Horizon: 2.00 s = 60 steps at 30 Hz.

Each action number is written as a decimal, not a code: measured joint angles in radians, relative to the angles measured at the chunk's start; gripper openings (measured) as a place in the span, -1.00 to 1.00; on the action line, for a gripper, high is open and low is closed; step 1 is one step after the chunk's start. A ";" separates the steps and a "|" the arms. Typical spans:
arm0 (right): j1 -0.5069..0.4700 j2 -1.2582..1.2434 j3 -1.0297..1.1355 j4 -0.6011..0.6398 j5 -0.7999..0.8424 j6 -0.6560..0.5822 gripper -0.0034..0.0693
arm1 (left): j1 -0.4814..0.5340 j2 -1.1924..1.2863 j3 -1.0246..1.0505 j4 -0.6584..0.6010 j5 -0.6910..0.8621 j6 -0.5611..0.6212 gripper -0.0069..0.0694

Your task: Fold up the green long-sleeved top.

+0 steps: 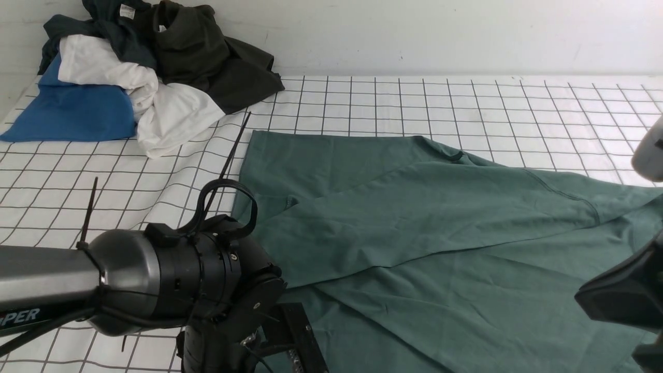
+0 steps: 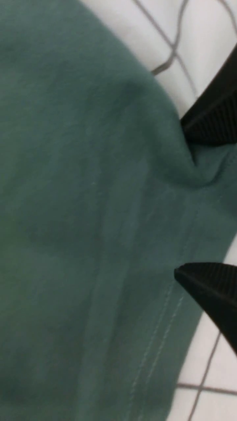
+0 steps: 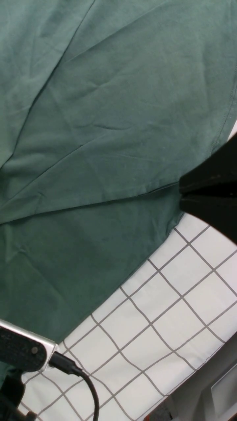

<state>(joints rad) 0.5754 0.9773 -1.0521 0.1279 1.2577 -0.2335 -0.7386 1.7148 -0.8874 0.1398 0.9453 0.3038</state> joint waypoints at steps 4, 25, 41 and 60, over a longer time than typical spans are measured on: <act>0.000 0.000 0.000 0.000 0.000 0.000 -0.94 | 0.000 0.000 0.000 0.015 -0.035 -0.010 0.32; 0.000 0.000 0.000 0.000 0.000 -0.001 -0.94 | 0.000 0.000 0.000 -0.024 0.069 0.037 0.11; 0.000 0.000 0.000 0.000 0.000 -0.004 -0.94 | 0.000 0.051 -0.016 -0.035 0.089 0.033 -0.02; 0.000 0.000 0.000 -0.089 0.000 -0.038 -0.94 | 0.157 -0.233 0.000 -0.140 0.164 0.056 -0.83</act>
<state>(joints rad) 0.5754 0.9773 -1.0521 0.0391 1.2577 -0.2718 -0.5818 1.4816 -0.8872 0.0000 1.1091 0.3593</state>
